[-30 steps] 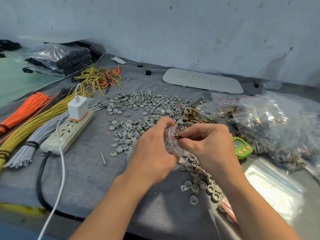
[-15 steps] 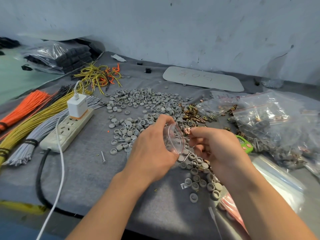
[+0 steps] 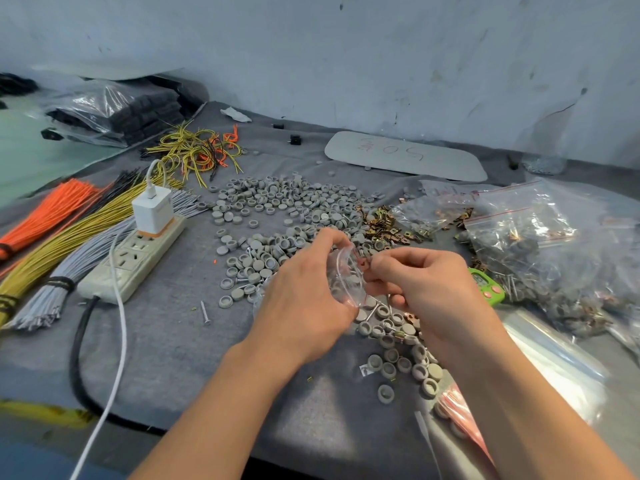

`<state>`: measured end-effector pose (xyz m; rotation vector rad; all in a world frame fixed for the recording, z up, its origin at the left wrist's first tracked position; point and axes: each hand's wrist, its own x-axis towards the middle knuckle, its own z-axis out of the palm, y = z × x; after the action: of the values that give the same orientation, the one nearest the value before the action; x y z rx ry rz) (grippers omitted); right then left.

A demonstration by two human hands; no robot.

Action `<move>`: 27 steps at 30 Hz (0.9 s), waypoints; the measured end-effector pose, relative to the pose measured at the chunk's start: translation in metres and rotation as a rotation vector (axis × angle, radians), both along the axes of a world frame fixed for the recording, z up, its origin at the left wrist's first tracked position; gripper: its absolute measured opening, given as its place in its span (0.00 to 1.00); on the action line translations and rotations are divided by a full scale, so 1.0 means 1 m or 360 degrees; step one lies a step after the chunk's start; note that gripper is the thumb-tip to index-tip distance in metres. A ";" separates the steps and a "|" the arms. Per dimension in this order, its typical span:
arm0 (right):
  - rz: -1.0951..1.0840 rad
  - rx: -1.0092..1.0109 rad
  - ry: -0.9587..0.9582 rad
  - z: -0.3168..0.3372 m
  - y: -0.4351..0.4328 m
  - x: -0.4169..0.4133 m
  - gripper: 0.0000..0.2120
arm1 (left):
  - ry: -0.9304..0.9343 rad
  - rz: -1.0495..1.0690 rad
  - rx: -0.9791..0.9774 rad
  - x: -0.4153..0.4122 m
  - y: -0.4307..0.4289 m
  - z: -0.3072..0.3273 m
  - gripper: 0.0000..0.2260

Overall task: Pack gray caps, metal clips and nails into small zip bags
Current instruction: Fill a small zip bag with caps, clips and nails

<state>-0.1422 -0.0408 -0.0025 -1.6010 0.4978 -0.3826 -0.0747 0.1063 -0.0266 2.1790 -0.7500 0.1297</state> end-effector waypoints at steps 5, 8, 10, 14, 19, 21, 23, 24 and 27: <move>0.0098 -0.0375 -0.0050 -0.001 0.004 -0.002 0.08 | 0.0008 -0.0006 0.0006 0.000 -0.001 0.000 0.30; 0.0085 -0.0480 -0.0146 -0.002 0.008 0.000 0.09 | 0.0004 0.0000 0.0011 -0.001 -0.001 0.000 0.30; 0.0095 -0.0560 -0.0181 -0.002 0.009 0.001 0.09 | -0.0001 0.0002 0.0024 -0.001 -0.001 0.000 0.30; 0.0150 -0.0594 -0.0231 -0.004 0.012 0.002 0.12 | -0.0011 0.0007 0.0022 0.000 0.000 0.000 0.31; -0.0027 -0.0451 -0.0308 0.000 0.002 0.000 0.17 | -0.0022 0.0022 -0.0102 0.001 0.002 -0.001 0.26; -0.0170 -0.0628 -0.0194 0.001 -0.013 -0.006 0.17 | -0.0025 0.0041 -0.0139 0.003 0.004 -0.001 0.25; -0.0188 -0.0939 0.0052 0.001 -0.027 -0.012 0.15 | -0.0013 0.0045 -0.0155 0.005 0.006 -0.002 0.28; -0.0136 -0.1117 0.0216 0.000 -0.033 -0.015 0.13 | -0.0011 0.0043 -0.0158 0.005 0.007 -0.002 0.29; 0.0087 -0.1411 0.0605 -0.004 -0.042 -0.023 0.10 | -0.0016 0.0028 -0.0149 0.005 0.007 -0.001 0.30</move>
<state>-0.1655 -0.0828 -0.0063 -2.5690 0.6105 -0.2645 -0.0702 0.1132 -0.0280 2.0976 -0.7165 0.1814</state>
